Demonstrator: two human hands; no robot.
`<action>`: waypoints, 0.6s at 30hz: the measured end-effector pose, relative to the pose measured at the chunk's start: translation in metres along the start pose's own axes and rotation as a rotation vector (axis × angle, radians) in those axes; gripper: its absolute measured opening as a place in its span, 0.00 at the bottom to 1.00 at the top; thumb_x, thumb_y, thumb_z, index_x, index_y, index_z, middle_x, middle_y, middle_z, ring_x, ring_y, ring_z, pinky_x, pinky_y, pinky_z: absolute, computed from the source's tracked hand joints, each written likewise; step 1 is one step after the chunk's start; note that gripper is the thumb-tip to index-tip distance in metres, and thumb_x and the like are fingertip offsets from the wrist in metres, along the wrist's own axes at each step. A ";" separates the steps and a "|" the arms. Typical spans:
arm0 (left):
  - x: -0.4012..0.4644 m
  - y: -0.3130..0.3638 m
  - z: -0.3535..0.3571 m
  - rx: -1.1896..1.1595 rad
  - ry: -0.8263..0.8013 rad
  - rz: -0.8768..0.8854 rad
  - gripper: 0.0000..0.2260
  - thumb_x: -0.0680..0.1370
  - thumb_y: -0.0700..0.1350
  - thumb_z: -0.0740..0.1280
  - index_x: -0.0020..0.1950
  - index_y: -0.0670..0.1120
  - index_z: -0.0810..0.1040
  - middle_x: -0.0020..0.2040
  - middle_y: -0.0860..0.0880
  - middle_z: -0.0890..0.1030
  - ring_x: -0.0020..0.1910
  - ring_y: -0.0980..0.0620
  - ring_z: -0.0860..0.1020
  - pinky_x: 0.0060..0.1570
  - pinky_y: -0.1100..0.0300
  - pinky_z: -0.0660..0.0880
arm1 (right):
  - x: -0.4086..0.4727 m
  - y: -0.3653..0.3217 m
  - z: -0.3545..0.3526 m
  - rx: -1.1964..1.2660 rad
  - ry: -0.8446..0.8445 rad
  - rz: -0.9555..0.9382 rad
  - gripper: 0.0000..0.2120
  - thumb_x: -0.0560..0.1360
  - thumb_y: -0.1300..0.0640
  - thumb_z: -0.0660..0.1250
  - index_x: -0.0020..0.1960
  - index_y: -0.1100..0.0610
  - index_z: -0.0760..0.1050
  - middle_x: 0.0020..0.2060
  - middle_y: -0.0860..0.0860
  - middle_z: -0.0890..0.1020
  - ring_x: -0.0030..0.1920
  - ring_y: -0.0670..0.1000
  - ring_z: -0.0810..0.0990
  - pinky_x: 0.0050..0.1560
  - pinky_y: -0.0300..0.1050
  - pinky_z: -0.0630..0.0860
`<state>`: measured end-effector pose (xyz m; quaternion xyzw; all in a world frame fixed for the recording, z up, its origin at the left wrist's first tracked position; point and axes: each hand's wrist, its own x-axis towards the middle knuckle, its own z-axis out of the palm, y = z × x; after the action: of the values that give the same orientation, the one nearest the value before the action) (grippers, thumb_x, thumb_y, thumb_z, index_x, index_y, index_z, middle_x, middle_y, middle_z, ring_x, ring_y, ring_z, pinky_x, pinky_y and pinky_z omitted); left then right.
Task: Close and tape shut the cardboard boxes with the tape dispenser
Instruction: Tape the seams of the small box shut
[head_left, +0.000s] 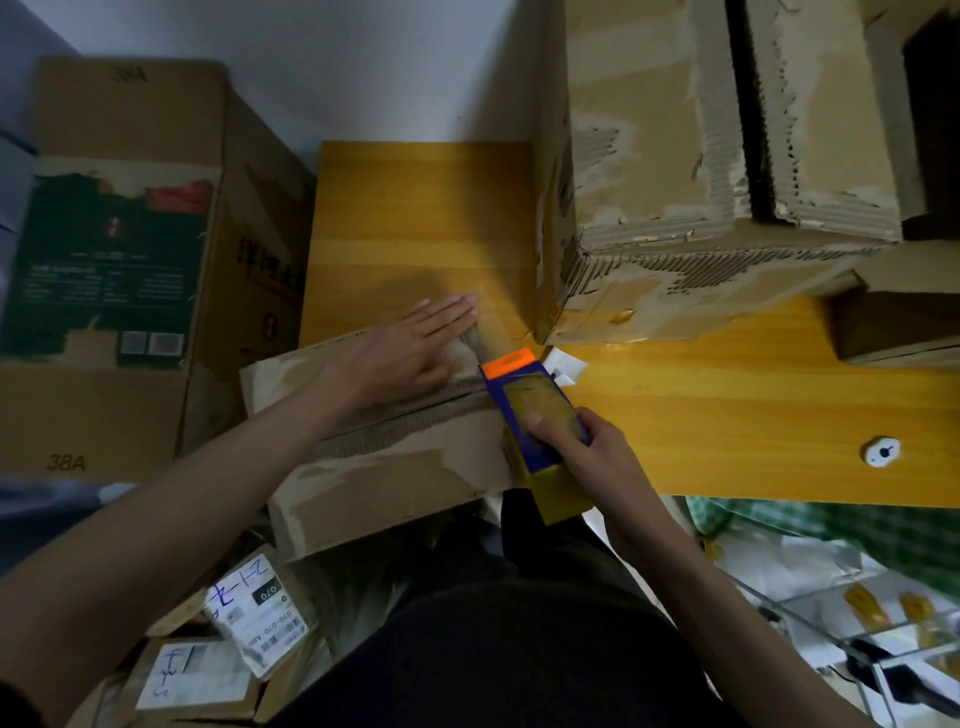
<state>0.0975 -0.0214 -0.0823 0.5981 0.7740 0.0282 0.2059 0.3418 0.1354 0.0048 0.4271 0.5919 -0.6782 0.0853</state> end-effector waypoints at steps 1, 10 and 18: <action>0.000 0.000 0.000 0.028 -0.014 -0.004 0.34 0.81 0.60 0.47 0.83 0.48 0.45 0.83 0.51 0.43 0.81 0.55 0.41 0.79 0.58 0.40 | 0.000 0.000 -0.001 0.003 -0.012 0.009 0.21 0.69 0.44 0.76 0.52 0.59 0.80 0.45 0.56 0.85 0.43 0.51 0.81 0.43 0.44 0.73; 0.005 -0.003 0.006 0.135 0.072 -0.120 0.32 0.85 0.61 0.49 0.83 0.47 0.44 0.83 0.50 0.43 0.82 0.53 0.42 0.80 0.50 0.46 | 0.002 -0.015 0.002 -0.042 -0.068 -0.081 0.13 0.73 0.53 0.77 0.54 0.56 0.80 0.44 0.51 0.85 0.42 0.45 0.82 0.41 0.37 0.75; 0.010 -0.003 0.016 0.153 0.116 -0.048 0.31 0.85 0.57 0.50 0.83 0.44 0.44 0.83 0.47 0.44 0.82 0.52 0.43 0.80 0.54 0.44 | 0.006 -0.020 -0.005 -0.064 -0.136 -0.065 0.11 0.78 0.49 0.70 0.58 0.53 0.78 0.49 0.47 0.86 0.47 0.43 0.84 0.46 0.36 0.75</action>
<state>0.0979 -0.0158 -0.1004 0.5909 0.7985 -0.0013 0.1152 0.3282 0.1476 0.0160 0.3577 0.6194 -0.6890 0.1169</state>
